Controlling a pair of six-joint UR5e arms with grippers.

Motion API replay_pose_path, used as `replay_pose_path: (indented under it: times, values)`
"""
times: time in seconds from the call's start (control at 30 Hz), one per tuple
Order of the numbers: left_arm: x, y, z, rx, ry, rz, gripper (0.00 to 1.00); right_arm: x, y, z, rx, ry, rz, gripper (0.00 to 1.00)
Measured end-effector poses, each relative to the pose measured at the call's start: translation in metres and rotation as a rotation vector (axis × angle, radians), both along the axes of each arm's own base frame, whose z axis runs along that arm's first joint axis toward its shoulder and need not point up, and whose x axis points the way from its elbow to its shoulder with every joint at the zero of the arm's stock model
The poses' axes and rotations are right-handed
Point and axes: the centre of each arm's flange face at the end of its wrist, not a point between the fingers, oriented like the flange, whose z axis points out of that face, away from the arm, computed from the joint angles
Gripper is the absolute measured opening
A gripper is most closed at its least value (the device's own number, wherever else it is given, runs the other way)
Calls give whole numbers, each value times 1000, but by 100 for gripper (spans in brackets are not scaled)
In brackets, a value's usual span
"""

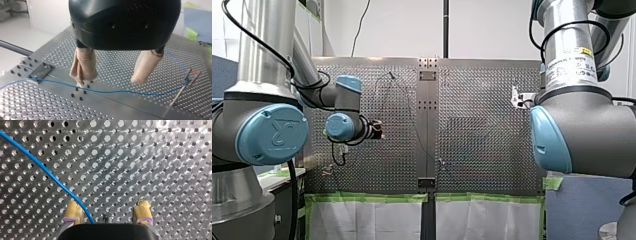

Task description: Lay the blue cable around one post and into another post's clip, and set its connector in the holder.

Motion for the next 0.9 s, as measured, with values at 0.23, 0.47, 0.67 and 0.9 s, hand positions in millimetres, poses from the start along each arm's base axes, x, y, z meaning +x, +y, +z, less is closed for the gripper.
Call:
replay_pose_path:
  times: [0.23,0.47,0.67,0.9]
  values:
    - [7,-3,7,-28,-66,1,100,4,3,-2,16,1,7,100]
    - [13,-5,14,-53,-130,1,100,6,7,-5,36,30,8,100]
    - [18,-7,20,-74,-182,1,100,6,10,-8,51,61,5,100]
    - [23,-9,28,-101,-249,1,100,6,11,-8,56,72,-2,100]
